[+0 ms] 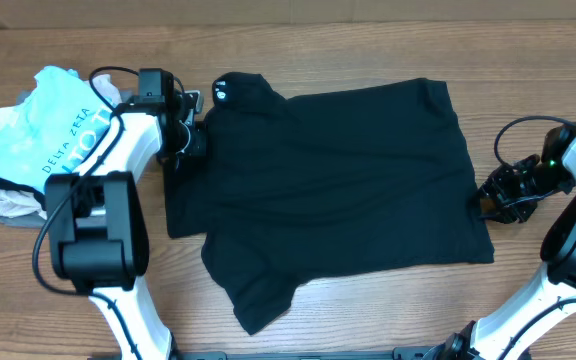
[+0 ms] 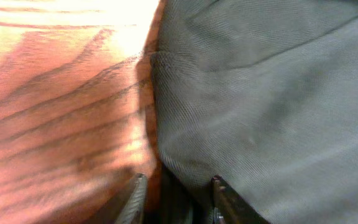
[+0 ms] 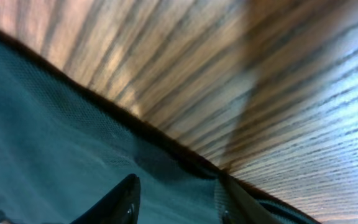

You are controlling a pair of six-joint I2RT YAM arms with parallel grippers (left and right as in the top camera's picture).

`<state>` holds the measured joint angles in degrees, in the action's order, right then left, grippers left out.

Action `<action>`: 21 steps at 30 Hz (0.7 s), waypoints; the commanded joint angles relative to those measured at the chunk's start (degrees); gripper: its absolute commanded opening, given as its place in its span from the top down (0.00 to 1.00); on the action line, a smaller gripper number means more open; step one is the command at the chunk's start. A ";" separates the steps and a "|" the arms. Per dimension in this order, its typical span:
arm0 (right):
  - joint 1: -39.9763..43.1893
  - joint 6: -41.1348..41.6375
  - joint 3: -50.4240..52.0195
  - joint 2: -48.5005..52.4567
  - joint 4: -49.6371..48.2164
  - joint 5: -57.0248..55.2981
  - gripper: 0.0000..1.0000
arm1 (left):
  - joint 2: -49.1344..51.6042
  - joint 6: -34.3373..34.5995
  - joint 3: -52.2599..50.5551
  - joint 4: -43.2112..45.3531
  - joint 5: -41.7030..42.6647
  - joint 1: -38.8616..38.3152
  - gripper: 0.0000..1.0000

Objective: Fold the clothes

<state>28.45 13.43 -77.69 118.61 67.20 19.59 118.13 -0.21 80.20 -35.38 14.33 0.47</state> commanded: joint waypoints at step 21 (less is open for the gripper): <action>4.87 2.10 -13.27 -1.57 5.14 -2.25 0.62 | 4.61 -1.60 26.27 -17.46 1.07 3.69 0.51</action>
<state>34.04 17.41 -87.68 119.02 72.27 12.86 122.93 0.14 99.74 -49.28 14.72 4.60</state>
